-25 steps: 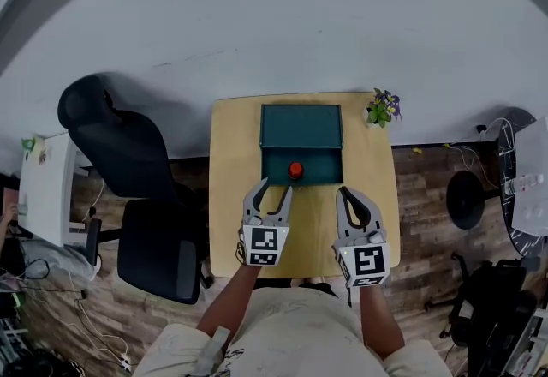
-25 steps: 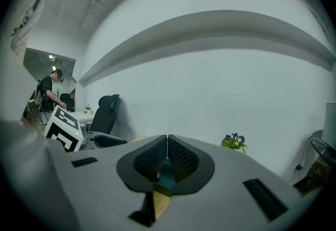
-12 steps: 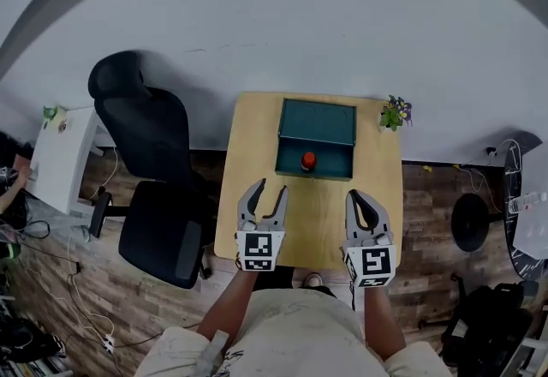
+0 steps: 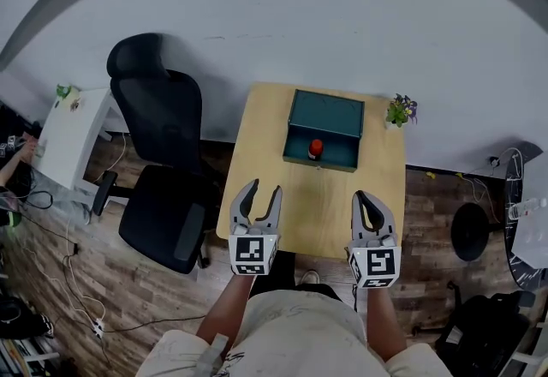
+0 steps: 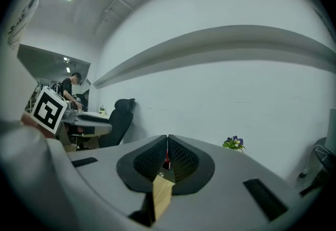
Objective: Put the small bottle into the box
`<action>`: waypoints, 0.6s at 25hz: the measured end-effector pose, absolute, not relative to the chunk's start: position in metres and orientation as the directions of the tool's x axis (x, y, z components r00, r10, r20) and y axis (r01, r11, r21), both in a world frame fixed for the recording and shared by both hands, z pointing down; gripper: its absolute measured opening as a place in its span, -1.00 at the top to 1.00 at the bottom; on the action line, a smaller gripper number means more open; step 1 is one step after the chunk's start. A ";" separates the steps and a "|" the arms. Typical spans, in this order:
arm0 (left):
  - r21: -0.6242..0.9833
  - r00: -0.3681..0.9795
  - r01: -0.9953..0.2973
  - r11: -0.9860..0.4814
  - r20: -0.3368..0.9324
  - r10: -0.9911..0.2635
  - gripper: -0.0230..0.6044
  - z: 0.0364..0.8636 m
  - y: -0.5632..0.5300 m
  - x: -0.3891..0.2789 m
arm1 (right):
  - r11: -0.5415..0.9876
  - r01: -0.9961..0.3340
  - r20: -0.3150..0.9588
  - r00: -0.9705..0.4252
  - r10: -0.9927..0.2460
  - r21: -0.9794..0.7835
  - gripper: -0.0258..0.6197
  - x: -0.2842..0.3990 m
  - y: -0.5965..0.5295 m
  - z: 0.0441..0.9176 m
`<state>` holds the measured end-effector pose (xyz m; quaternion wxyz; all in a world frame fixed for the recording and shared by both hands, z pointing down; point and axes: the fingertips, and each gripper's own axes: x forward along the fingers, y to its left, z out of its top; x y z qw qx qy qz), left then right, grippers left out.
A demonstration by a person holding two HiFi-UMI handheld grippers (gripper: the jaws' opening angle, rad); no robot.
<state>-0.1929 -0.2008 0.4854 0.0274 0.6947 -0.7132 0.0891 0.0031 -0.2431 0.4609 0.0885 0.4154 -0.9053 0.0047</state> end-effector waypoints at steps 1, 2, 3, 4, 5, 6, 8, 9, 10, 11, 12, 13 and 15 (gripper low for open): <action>-0.088 -0.034 -0.996 0.020 0.155 -0.987 0.29 0.483 -0.197 -0.192 | 0.656 -0.752 0.162 -0.640 -0.751 0.067 0.85 0.005 -0.240 0.461; -0.090 -0.035 -0.996 0.022 0.147 -0.989 0.30 0.480 -0.192 -0.192 | 0.657 -0.750 0.162 -0.642 -0.750 0.070 0.85 0.006 -0.237 0.462; -0.094 -0.037 -0.995 0.024 0.139 -0.990 0.30 0.478 -0.188 -0.192 | 0.659 -0.749 0.161 -0.643 -0.749 0.074 0.85 0.007 -0.233 0.464; -0.099 -0.040 -0.995 0.027 0.130 -0.991 0.30 0.477 -0.183 -0.192 | 0.659 -0.748 0.161 -0.642 -0.749 0.078 0.85 0.009 -0.230 0.466; -0.105 -0.043 -0.994 0.030 0.121 -0.992 0.30 0.476 -0.178 -0.191 | 0.657 -0.750 0.161 -0.641 -0.751 0.080 0.85 0.011 -0.228 0.468; -0.110 -0.046 -0.993 0.033 0.112 -0.993 0.30 0.475 -0.175 -0.191 | 0.654 -0.752 0.160 -0.638 -0.753 0.080 0.85 0.014 -0.226 0.470; -0.116 -0.053 -0.992 0.042 0.100 -0.994 0.30 0.473 -0.169 -0.190 | 0.648 -0.758 0.159 -0.632 -0.759 0.079 0.85 0.020 -0.223 0.473; -0.117 -0.056 -0.992 0.044 0.098 -0.994 0.30 0.473 -0.166 -0.189 | 0.646 -0.759 0.156 -0.630 -0.760 0.080 0.85 0.023 -0.222 0.474; -0.120 -0.058 -0.992 0.046 0.097 -0.994 0.30 0.473 -0.163 -0.188 | 0.645 -0.760 0.153 -0.629 -0.762 0.082 0.85 0.025 -0.220 0.474; -0.123 -0.060 -0.991 0.048 0.093 -0.994 0.30 0.474 -0.160 -0.188 | 0.643 -0.761 0.149 -0.629 -0.763 0.085 0.85 0.027 -0.219 0.474; -0.127 -0.062 -0.991 0.050 0.089 -0.994 0.31 0.475 -0.158 -0.187 | 0.642 -0.762 0.145 -0.628 -0.765 0.089 0.85 0.028 -0.218 0.474; -0.128 -0.064 -0.990 0.053 0.085 -0.994 0.31 0.476 -0.157 -0.187 | 0.640 -0.763 0.141 -0.626 -0.767 0.093 0.85 0.029 -0.219 0.473; -0.125 -0.070 -0.990 0.059 0.081 -0.994 0.33 0.476 -0.156 -0.187 | 0.634 -0.767 0.140 -0.620 -0.772 0.098 0.85 0.032 -0.221 0.474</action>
